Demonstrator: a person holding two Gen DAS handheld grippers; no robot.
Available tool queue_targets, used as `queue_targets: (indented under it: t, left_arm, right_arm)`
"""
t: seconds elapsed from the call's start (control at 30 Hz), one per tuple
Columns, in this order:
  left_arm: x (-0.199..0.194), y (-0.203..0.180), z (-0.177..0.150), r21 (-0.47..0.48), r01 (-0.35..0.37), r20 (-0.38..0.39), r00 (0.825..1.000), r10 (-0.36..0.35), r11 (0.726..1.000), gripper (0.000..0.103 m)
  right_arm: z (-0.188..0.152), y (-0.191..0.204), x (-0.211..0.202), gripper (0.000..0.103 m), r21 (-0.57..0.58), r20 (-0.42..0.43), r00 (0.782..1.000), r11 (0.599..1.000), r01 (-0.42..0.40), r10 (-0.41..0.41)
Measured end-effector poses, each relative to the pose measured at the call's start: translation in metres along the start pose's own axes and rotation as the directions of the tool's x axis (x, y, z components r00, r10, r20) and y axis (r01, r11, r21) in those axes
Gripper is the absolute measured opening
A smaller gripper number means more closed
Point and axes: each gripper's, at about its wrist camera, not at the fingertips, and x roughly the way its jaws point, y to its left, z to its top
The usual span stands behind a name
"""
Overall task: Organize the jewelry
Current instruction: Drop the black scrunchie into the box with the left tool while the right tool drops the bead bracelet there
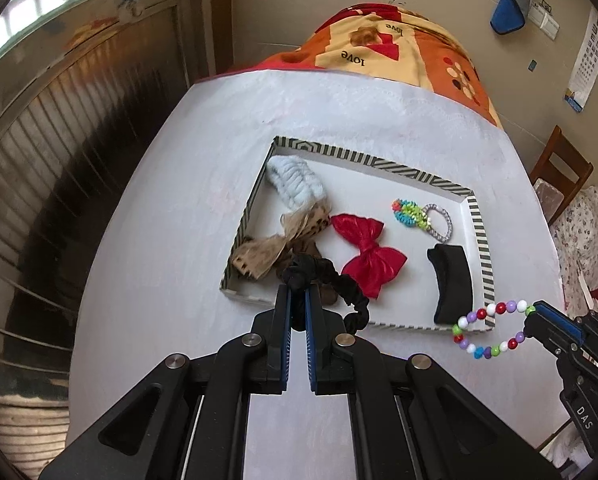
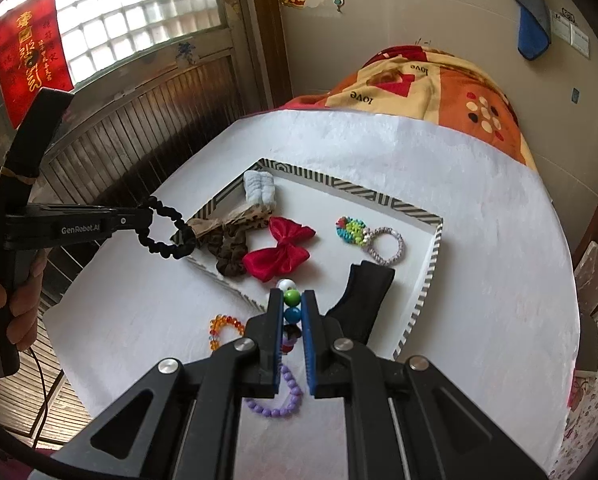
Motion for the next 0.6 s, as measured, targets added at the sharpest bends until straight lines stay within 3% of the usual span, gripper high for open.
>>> queue_targets:
  t: [0.6]
  left_arm:
    - [0.060,-0.019,0.052,0.025,-0.040,-0.043,0.998,0.041,0.999,0.000]
  right_arm:
    - [0.023,-0.015,0.063,0.009,-0.002,-0.096,0.994,0.999,-0.053,0.052]
